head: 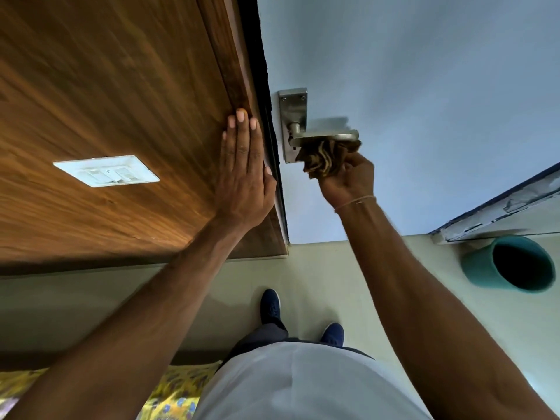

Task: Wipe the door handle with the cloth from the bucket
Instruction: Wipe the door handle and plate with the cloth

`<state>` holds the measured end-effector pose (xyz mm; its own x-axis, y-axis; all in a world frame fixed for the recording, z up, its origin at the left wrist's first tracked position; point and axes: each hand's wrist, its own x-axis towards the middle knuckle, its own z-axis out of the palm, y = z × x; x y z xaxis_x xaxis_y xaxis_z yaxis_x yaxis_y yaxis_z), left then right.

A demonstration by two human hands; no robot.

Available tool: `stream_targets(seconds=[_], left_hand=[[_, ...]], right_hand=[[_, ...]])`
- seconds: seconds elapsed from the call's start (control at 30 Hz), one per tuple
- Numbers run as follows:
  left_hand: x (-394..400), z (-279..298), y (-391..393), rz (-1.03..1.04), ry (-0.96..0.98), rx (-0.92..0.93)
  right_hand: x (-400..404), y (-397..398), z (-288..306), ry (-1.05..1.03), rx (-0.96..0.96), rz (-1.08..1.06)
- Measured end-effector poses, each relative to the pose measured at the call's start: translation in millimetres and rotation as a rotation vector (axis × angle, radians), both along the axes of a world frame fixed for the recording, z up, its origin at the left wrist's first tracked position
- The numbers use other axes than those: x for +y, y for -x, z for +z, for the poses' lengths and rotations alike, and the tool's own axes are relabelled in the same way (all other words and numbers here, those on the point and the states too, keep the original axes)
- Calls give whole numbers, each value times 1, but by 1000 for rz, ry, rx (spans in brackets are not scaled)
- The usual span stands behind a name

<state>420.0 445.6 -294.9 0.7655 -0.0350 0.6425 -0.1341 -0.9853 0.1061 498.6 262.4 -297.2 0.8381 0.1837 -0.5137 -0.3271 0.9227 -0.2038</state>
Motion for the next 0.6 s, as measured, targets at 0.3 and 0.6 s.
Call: stream_targets(seconds=[0.3, 0.6], left_hand=[[-2, 1, 1, -32, 47, -2], [-2, 2, 1, -77, 81, 8]], right_hand=[[21, 20, -7, -37, -60, 322], [-5, 20, -27, -60, 72, 152]])
